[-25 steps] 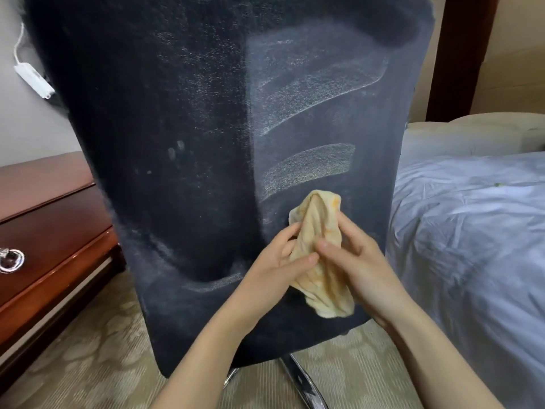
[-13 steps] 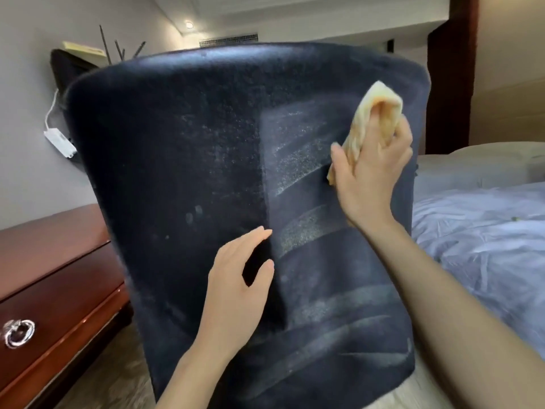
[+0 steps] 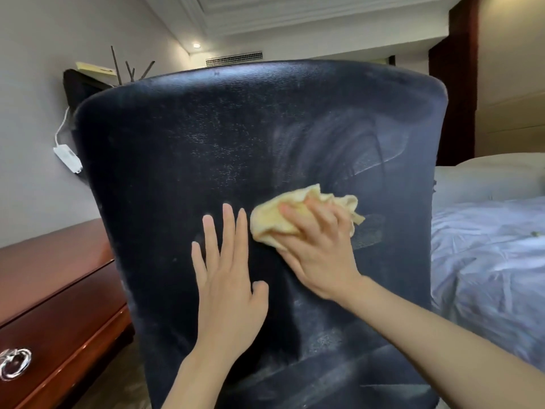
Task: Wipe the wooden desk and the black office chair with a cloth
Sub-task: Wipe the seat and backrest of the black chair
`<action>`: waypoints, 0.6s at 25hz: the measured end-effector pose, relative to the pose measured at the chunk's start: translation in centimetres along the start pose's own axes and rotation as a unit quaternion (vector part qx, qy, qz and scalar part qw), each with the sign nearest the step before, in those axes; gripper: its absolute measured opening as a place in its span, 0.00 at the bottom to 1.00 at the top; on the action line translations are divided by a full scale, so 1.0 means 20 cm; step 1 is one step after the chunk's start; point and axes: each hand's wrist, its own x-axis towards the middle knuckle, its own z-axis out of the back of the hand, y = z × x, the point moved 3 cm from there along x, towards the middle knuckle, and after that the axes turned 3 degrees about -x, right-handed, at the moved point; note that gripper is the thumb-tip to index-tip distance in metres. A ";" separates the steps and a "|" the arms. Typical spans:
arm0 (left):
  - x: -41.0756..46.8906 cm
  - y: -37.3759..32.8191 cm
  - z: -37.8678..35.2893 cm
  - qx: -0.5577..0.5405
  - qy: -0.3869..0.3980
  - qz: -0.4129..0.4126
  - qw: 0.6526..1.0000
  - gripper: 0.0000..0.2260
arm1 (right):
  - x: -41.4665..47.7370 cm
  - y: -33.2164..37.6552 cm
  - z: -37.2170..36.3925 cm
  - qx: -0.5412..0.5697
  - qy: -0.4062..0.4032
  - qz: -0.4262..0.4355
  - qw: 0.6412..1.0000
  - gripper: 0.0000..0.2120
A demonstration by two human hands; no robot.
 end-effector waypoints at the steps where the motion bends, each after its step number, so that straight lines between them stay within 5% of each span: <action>1: 0.00 0.01 -0.01 -0.003 0.001 0.000 1.000 0.49 | -0.08 0.01 -0.01 -0.002 0.018 0.037 0.999 0.10; 5: 0.00 0.01 -0.01 0.005 0.004 0.003 1.000 0.49 | -0.42 0.02 0.00 -0.034 0.145 0.243 0.959 0.19; 9: 0.00 0.01 -0.01 0.010 0.010 -0.002 1.000 0.50 | -0.50 -0.03 0.00 -0.058 0.186 0.410 0.891 0.13; 15: 0.00 0.03 0.00 -0.002 0.022 -0.015 1.000 0.50 | -0.09 -0.17 0.03 -0.090 0.079 0.340 0.933 0.10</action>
